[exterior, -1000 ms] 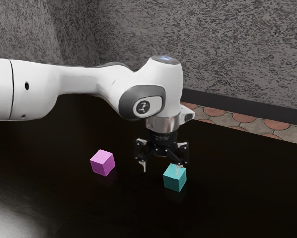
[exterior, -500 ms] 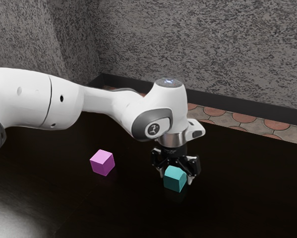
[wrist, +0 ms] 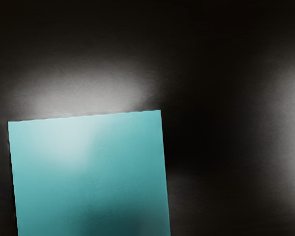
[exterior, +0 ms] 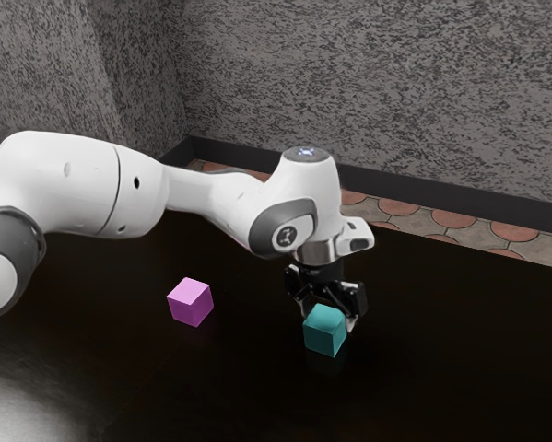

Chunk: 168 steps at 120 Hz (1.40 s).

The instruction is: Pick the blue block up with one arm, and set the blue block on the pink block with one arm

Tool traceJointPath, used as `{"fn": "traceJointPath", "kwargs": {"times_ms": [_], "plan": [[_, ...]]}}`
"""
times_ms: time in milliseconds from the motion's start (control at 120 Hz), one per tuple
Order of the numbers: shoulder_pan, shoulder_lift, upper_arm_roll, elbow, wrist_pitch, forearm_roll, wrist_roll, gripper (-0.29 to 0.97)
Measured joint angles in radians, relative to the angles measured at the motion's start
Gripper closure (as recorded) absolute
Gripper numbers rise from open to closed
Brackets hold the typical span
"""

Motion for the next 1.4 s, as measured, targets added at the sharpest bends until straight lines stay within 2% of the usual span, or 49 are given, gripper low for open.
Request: {"fn": "traceJointPath", "kwargs": {"times_ms": [158, 533, 775, 1400], "plan": [[0.029, 0.026, 0.005, 0.005, 0.004, -0.001, 0.060, 0.00], [0.031, 0.064, 0.005, 0.026, 0.013, 0.009, 0.153, 0.00], [0.030, 0.085, 0.005, 0.025, 0.038, 0.057, 0.183, 0.00], [0.031, 0.136, -0.001, 0.044, 0.087, 0.060, 0.221, 0.02]]}}
